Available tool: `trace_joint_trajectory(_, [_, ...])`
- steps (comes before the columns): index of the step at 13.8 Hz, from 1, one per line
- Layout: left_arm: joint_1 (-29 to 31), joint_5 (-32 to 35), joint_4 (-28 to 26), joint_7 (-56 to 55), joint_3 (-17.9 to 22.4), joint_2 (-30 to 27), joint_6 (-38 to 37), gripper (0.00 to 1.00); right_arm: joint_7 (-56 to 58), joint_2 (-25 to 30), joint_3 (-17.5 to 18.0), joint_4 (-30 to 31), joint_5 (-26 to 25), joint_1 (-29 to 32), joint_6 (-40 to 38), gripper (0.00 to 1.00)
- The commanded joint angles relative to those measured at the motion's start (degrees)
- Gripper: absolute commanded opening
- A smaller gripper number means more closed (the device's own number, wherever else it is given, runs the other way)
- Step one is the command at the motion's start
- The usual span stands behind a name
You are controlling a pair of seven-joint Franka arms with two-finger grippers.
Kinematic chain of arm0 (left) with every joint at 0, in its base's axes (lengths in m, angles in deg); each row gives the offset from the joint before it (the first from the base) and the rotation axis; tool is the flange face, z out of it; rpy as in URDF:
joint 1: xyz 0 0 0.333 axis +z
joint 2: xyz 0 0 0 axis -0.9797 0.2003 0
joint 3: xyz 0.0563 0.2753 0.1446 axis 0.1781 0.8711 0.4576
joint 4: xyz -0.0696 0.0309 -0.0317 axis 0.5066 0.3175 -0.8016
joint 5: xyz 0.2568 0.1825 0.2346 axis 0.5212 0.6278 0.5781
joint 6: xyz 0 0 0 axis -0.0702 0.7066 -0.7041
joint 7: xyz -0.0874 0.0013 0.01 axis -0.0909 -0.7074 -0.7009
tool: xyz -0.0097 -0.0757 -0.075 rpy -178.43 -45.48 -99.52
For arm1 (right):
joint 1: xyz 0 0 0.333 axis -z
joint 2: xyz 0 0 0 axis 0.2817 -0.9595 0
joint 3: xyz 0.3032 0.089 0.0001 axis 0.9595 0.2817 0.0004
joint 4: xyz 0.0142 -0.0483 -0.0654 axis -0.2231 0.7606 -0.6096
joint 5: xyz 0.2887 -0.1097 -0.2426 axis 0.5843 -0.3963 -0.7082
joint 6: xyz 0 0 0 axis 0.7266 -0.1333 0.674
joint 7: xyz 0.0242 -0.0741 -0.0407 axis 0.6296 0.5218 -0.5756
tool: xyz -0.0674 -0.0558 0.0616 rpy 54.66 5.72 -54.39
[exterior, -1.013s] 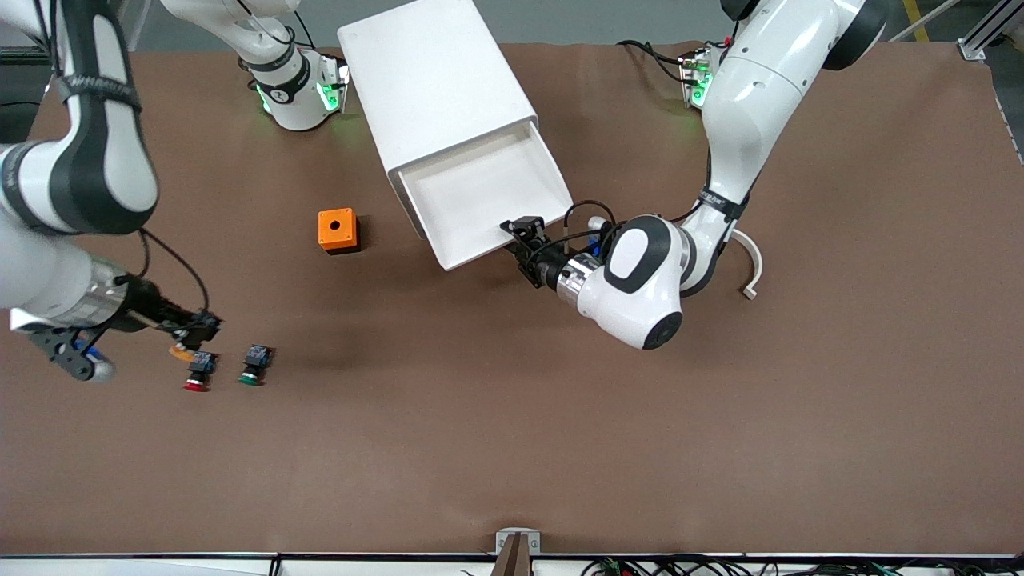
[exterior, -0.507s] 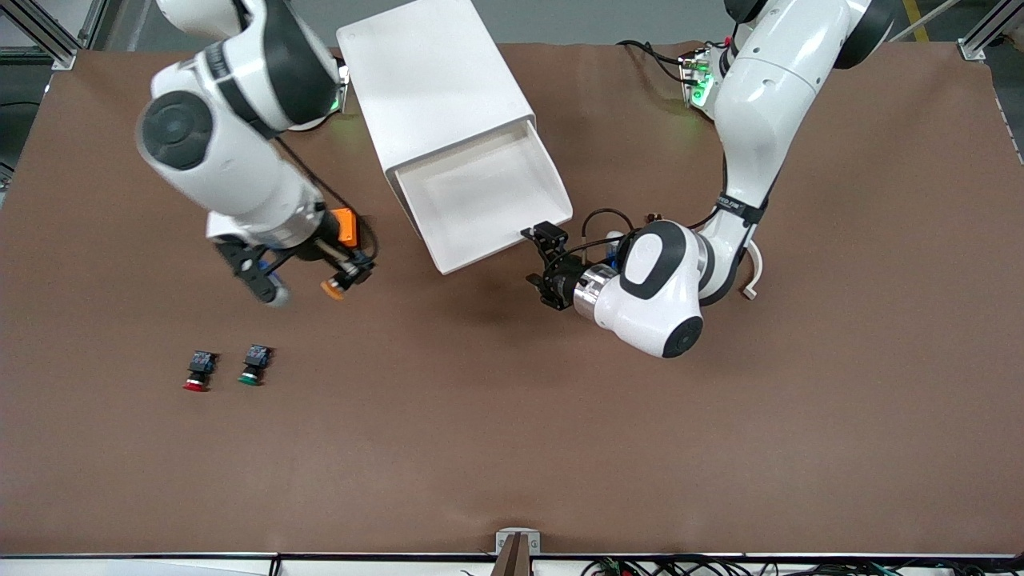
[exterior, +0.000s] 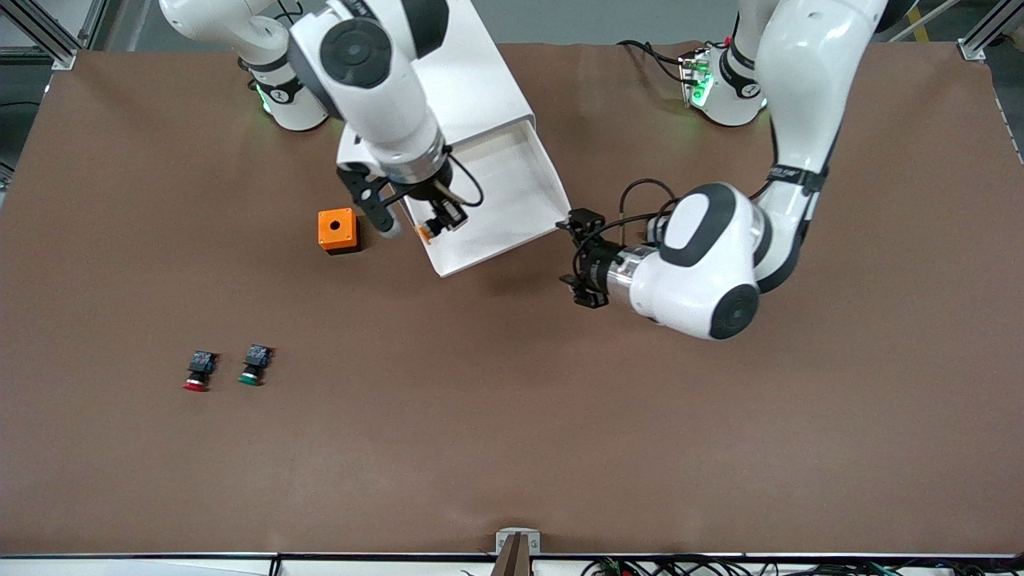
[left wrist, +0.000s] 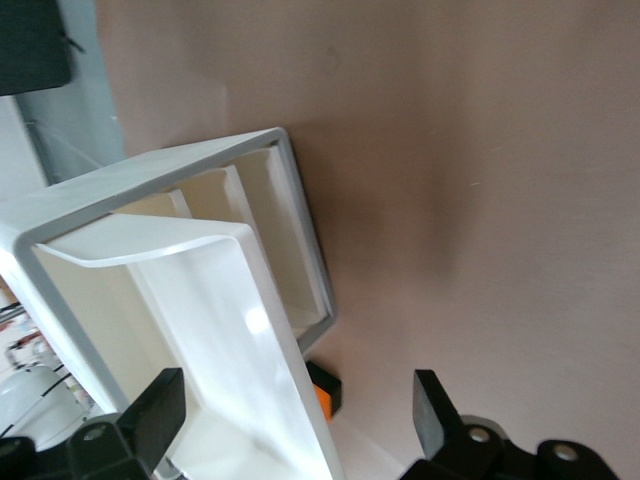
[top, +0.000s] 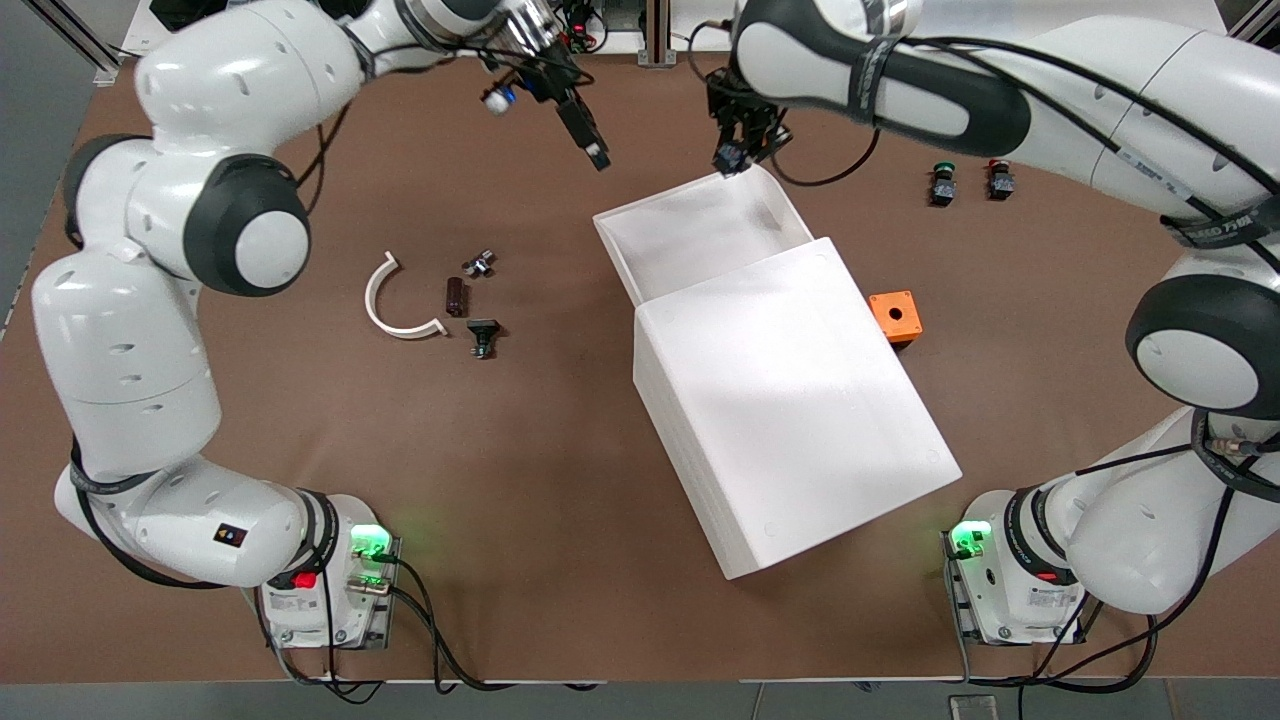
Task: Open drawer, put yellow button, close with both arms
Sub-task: 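Carry the yellow button into the open drawer with the right gripper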
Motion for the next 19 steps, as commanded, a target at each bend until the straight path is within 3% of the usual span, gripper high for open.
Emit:
trace_joint_trajectory(1, [3.3,4.5,-1.4,0.8,0.1,-5.2,-2.7,1.0,-8.6,-0.6,-0.9,0.7,-1.3,-3.9,1.2,0.0])
trace_joint_trajectory(3, [5.3,8.6,-1.2,1.9,-0.3,-5.8,-7.7,1.0,-14.0,-1.9,-0.9,0.8,-1.3,-6.7,2.3,0.0])
trace_joint_trajectory(7, [5.6,14.9,-1.3,10.2,-0.5,-10.8,-10.1,1.0,-18.1,-3.9,-0.9,0.5,-2.0,-10.2,3.6,0.0])
trace_joint_trajectory(11, [2.2,25.6,-1.8,23.3,-2.9,-13.3,-12.4,1.0,-19.2,-6.3,-0.9,0.4,-2.1,-11.6,7.0,0.0])
trace_joint_trajectory(19, [2.2,26.6,-2.7,31.8,-3.9,-15.4,-13.2,1.0,-19.3,-7.7,-1.0,0.2,-2.1,-11.0,8.6,0.0])
